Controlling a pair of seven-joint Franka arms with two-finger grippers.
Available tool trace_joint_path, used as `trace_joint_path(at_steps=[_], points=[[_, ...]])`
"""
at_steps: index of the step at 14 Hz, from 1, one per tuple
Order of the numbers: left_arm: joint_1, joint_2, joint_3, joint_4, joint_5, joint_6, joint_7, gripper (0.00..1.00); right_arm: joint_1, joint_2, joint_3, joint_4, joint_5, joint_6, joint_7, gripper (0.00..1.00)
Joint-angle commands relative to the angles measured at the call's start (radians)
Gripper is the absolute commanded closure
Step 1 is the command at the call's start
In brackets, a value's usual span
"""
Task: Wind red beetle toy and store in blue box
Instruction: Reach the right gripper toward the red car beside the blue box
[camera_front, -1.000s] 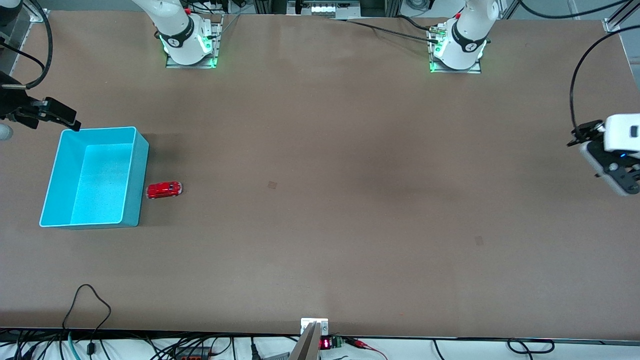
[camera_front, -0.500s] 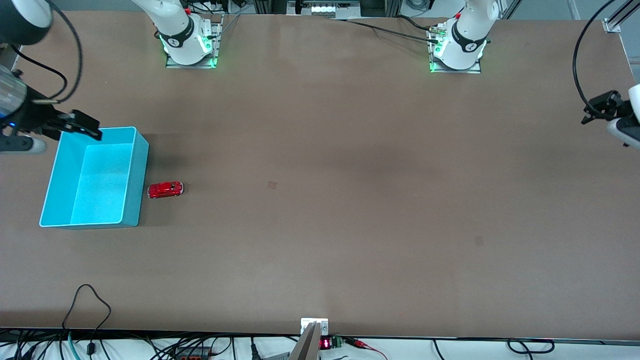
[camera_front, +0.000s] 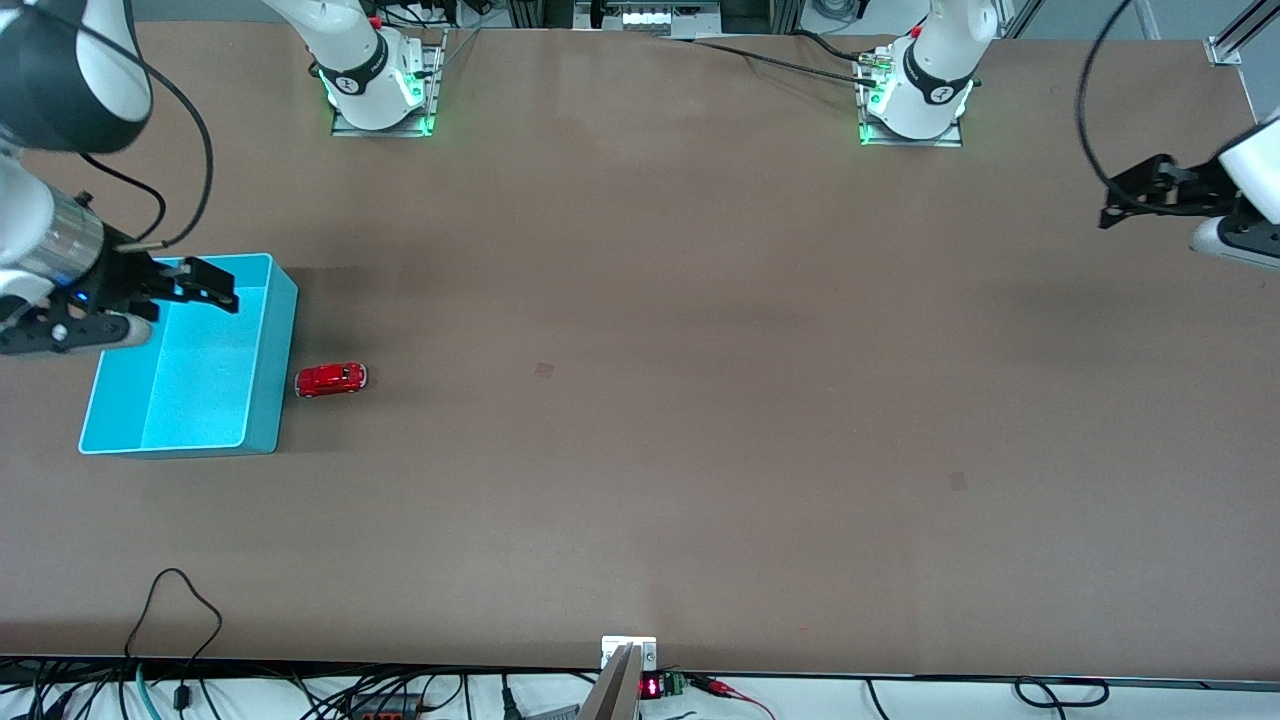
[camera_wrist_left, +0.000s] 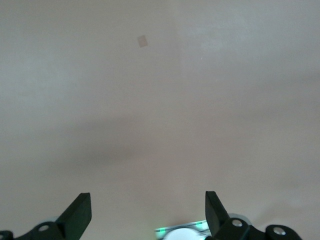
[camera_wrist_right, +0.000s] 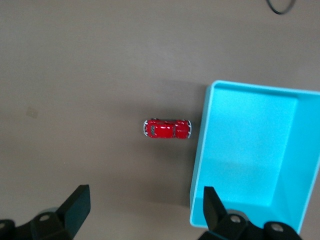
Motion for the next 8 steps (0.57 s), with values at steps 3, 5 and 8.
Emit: trace_joint_path(at_steps=[3, 5, 8], points=[[-0.126, -0.062, 0.093, -0.123, -0.017, 0.110, -0.102, 0.00, -0.005, 0.047, -0.003, -0.108, 0.034, 0.142, -0.349, 0.00], [-0.123, -0.112, 0.095, -0.221, -0.023, 0.221, -0.101, 0.00, -0.002, 0.051, 0.000, -0.179, 0.029, 0.214, -0.470, 0.00], [-0.114, -0.126, 0.090, -0.252, -0.026, 0.244, -0.104, 0.00, -0.012, 0.093, 0.000, -0.280, 0.031, 0.340, -0.743, 0.00]])
